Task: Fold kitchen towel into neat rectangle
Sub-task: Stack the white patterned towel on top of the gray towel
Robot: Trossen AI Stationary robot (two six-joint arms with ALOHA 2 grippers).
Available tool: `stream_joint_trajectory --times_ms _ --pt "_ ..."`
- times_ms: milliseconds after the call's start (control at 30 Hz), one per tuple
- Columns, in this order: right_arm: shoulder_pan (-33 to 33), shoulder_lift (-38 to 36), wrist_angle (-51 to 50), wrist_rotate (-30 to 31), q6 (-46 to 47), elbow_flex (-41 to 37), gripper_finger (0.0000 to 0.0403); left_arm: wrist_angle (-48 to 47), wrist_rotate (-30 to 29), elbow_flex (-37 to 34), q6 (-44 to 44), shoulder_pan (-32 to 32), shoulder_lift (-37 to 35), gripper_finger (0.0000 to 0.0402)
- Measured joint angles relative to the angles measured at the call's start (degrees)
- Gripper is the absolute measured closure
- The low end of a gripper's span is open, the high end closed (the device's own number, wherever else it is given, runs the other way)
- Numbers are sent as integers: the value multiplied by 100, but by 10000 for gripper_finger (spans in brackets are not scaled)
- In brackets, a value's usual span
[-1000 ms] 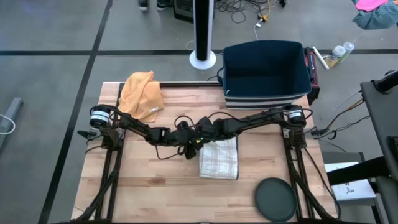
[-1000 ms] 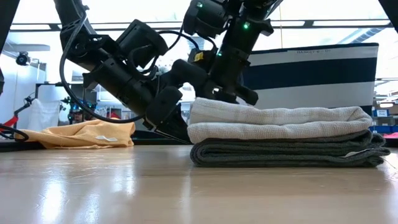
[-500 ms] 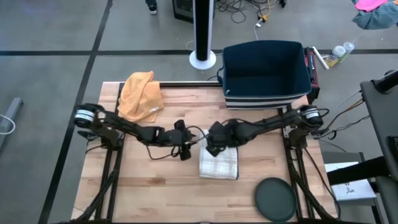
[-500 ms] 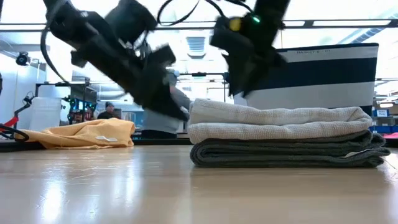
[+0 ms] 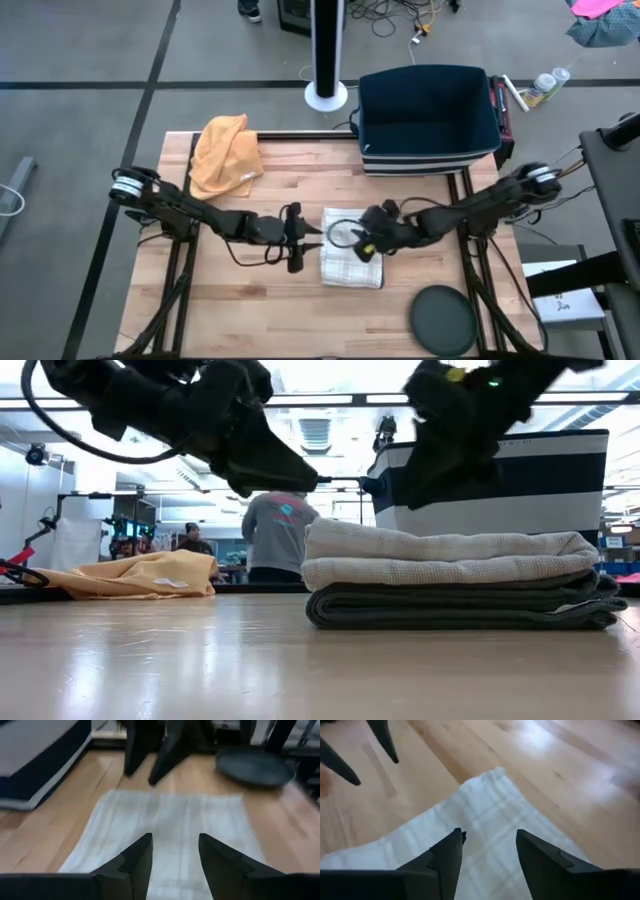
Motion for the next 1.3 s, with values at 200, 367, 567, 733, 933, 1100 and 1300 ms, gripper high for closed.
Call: stream_joint_trajectory --times_ms 200,367,567,733,933,1100,1300 --pt "-200 -330 1576 -5 -1002 -1297 282 -85 -2 618 48 2 634 249" --pt "-401 -216 2732 510 -1176 -1918 355 -972 -26 1374 165 4 1174 249" --pt "-611 244 3745 415 -1429 -2378 394 -1334 -33 1898 145 4 1663 249" --pt "-616 969 4105 266 -1723 -2305 401 -1604 -41 1937 -61 4 1765 249" --pt "-680 1528 4232 400 -1495 -2252 402 -2382 124 1742 -795 -204 1781 249" --pt "-688 1490 4184 324 -1435 -2276 402 -2596 -13 1567 -1221 -516 1726 249" --pt "-685 1440 4139 266 -1492 -2288 403 -2864 39 1534 -1324 -649 1399 249"
